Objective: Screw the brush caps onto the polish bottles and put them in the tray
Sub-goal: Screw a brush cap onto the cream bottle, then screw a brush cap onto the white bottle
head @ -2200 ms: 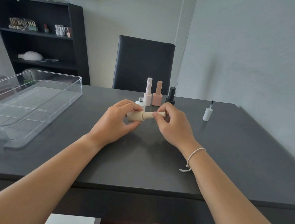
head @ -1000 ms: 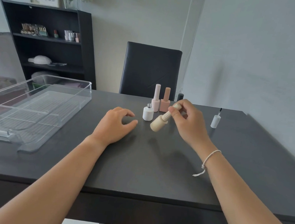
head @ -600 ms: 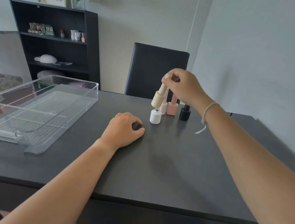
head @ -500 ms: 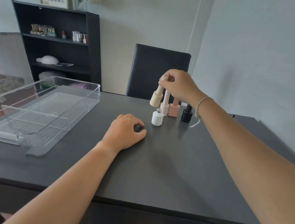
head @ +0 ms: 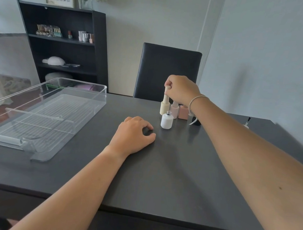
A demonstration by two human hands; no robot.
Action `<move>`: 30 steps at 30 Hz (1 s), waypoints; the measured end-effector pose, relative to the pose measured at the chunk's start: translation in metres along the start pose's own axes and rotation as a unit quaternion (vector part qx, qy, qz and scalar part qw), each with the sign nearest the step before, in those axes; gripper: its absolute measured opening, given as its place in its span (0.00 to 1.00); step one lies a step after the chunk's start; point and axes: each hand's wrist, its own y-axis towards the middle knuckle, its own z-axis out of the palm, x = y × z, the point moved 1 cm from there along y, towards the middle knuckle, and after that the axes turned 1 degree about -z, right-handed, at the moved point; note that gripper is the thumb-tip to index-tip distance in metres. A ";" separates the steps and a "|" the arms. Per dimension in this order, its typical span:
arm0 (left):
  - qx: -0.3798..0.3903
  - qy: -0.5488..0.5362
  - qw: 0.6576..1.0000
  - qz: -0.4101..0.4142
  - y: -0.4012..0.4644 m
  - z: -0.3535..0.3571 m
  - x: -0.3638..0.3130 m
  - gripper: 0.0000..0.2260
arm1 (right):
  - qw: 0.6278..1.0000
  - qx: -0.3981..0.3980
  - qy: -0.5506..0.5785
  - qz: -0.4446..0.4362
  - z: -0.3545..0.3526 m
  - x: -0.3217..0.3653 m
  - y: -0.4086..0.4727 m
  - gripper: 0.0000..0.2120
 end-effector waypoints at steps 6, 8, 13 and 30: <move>-0.001 0.001 1.000 -0.001 0.001 0.001 0.001 0.10 | 1.000 0.009 -0.013 -0.001 0.005 -0.006 -0.002 0.09; -0.001 0.001 1.000 0.000 0.001 0.001 0.002 0.10 | 1.000 0.005 -0.011 -0.001 0.006 -0.008 -0.002 0.09; -0.005 -0.004 1.000 -0.002 0.002 0.003 0.003 0.09 | 1.000 -0.002 0.004 -0.004 0.003 -0.009 -0.006 0.10; 0.007 0.010 1.000 0.001 0.008 0.003 0.006 0.08 | 0.930 -0.317 0.166 0.087 -0.035 -0.121 -0.132 0.14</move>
